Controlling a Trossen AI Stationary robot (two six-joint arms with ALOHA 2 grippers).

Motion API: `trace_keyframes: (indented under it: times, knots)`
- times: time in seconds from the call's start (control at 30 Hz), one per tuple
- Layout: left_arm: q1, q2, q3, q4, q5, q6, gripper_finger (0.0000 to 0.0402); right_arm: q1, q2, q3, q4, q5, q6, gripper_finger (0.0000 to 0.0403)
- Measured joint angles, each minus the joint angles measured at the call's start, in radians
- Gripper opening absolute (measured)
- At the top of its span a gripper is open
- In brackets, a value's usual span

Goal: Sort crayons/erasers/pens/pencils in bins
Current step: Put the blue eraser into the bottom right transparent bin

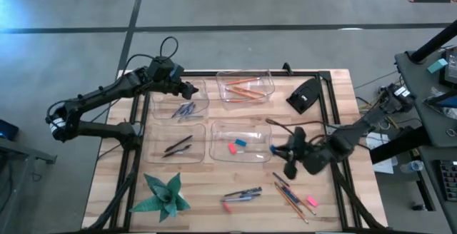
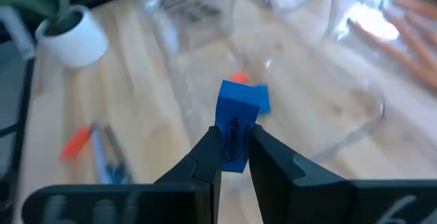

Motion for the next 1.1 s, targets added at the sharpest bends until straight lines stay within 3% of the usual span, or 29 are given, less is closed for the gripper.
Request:
trace_keyframes:
  times: [0.2,0.53,0.87,1.1]
  knots:
    - [0.0,0.0,0.0,0.0,0.0,0.004,0.0162,-0.132,0.083,0.0,0.282,-0.031,-0.262,0.0054]
    - [0.0,0.0,0.0,0.0,0.0,0.003,0.0162,-0.286,0.218,0.002,0.353,-0.223,-0.132,0.0054]
    - [0.0,0.0,0.0,0.0,0.0,0.002,0.0162,-0.312,0.402,0.159,0.309,-0.245,-0.032,0.0054]
    - [0.0,0.0,-0.002,-0.001,0.0,0.002,0.0162,-0.348,0.532,0.316,0.013,-0.248,0.048,0.0054]
